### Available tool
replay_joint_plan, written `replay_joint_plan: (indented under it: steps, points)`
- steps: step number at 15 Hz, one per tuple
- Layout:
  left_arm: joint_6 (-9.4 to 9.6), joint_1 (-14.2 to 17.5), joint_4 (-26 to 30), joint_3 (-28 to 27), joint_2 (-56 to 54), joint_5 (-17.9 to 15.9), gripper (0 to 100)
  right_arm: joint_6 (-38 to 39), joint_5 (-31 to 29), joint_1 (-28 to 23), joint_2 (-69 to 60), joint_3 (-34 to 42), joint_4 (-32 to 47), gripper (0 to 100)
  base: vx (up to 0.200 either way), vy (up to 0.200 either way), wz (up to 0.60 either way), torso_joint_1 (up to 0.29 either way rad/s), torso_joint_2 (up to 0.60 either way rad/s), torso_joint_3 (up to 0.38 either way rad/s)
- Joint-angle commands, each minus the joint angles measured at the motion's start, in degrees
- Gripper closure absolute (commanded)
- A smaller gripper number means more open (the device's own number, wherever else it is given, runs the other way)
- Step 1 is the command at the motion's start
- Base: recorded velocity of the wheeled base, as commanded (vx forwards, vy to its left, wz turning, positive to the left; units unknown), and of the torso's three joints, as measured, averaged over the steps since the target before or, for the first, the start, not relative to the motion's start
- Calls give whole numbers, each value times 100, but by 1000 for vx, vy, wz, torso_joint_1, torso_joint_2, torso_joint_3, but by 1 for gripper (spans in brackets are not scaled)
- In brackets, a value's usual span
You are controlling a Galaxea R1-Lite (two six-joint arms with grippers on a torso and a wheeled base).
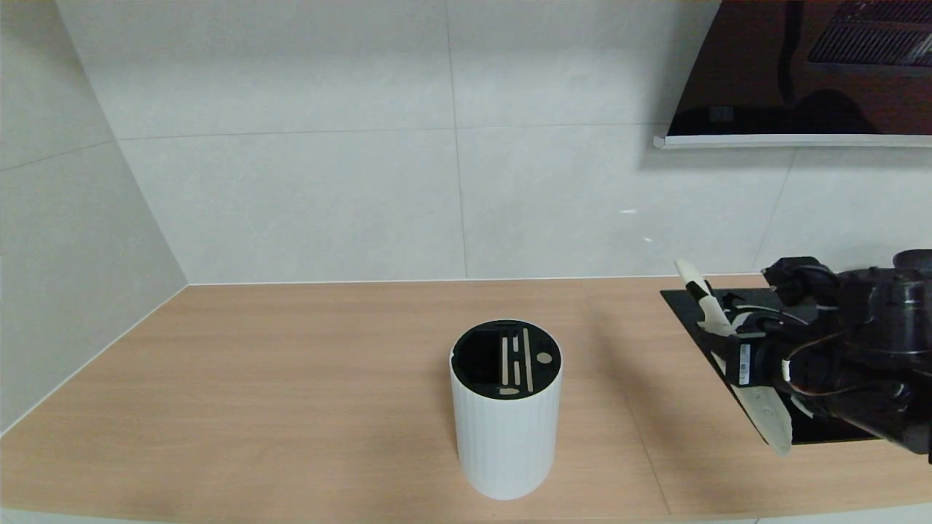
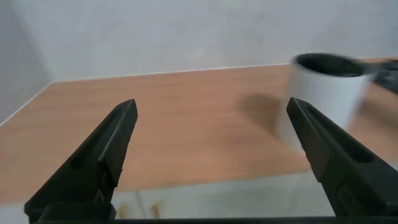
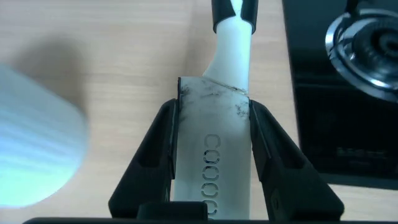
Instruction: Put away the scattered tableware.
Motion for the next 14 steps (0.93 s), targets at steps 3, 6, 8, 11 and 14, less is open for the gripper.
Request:
replay_joint_plan:
  steps: [3, 6, 8, 11, 14]
  points:
    - [193, -6, 17, -1480, 2620, -1026, 0, -4, 58, 671, -712, -962, 635, 100, 0, 0, 0, 0, 0, 0]
    - [220, -103, -176, -2042, 3842, -1281, 0, -163, 251, 812, -519, -1322, 819, 100, 0, 0, 0, 0, 0, 0]
    - [255, -349, -800, -2139, 4624, -1289, 0, -242, 453, 944, -291, -1436, 784, 100, 0, 0, 0, 0, 0, 0]
    - [-176, -1096, -1732, -2130, 5556, -1272, 0, -251, 453, 1225, -44, -1445, 758, 100, 0, 0, 0, 0, 0, 0]
    - [-1380, -1913, -2312, -2095, 6092, -1272, 0, -242, 427, 1621, -80, -1410, 758, 100, 0, 0, 0, 0, 0, 0]
